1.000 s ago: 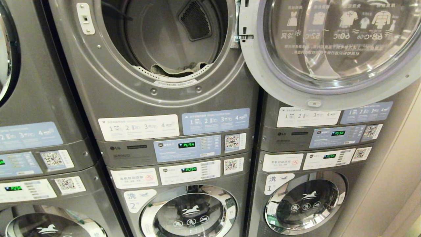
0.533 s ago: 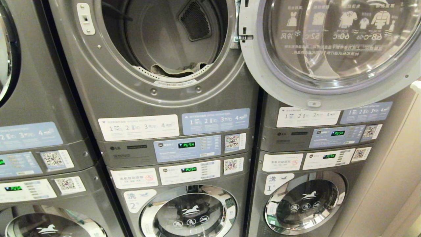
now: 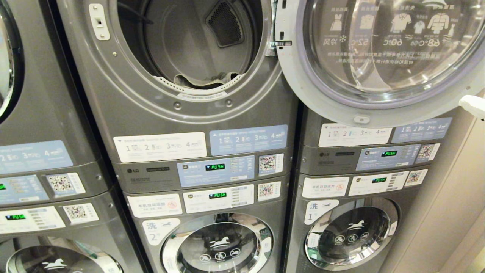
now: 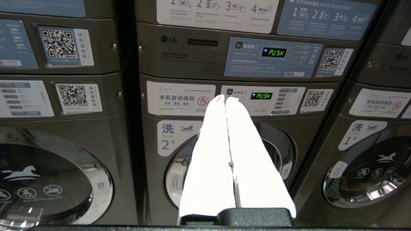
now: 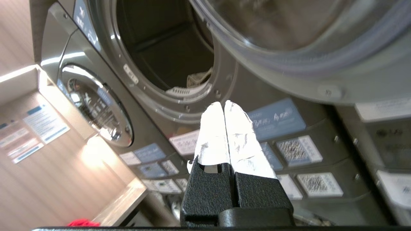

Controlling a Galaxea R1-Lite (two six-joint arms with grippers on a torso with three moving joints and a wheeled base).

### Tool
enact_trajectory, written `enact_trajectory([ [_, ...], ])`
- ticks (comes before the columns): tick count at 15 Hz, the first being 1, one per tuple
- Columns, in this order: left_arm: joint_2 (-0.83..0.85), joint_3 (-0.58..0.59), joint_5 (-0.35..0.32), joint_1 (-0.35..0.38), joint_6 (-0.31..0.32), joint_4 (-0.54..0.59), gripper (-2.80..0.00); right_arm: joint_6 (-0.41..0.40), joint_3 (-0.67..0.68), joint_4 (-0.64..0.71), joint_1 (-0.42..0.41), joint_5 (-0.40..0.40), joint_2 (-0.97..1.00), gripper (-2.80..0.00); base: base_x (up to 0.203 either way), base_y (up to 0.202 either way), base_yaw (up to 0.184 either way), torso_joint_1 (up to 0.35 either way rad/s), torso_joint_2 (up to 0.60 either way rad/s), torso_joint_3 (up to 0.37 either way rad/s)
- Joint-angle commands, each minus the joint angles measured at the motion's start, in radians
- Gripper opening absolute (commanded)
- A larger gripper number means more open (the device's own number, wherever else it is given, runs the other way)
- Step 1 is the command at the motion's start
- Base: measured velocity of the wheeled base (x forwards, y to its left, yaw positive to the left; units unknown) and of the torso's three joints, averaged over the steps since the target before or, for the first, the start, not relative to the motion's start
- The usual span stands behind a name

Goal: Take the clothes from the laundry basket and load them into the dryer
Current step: Close the dryer

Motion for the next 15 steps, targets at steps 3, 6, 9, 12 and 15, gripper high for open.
enact_trajectory([
  [3,0.0,0.014,0.0,0.0,-0.001,-0.001,-2.8,-0.033,-0.054,-0.008,-0.079,-0.033,0.039,-2.8,0.0,0.0,0.0,0.0,0.0,0.0],
  [6,0.0,0.014,0.0,0.0,-0.001,-0.001,-2.8,-0.069,-0.08,-0.008,-0.223,-0.054,0.06,-2.8,0.0,0.0,0.0,0.0,0.0,0.0],
  [9,0.0,0.014,0.0,0.0,-0.001,-0.001,-2.8,-0.076,-0.187,-0.008,-0.311,-0.102,0.087,-2.8,0.0,0.0,0.0,0.0,0.0,0.0],
  [12,0.0,0.014,0.0,0.0,-0.001,-0.001,-2.8,-0.029,-0.118,-0.008,-0.291,-0.102,0.038,-2.8,0.0,0.0,0.0,0.0,0.0,0.0],
  [15,0.0,0.014,0.0,0.002,-0.001,-0.001,-2.8,0.001,-0.005,-0.008,-0.24,-0.101,-0.061,-2.8,0.0,0.0,0.0,0.0,0.0,0.0],
])
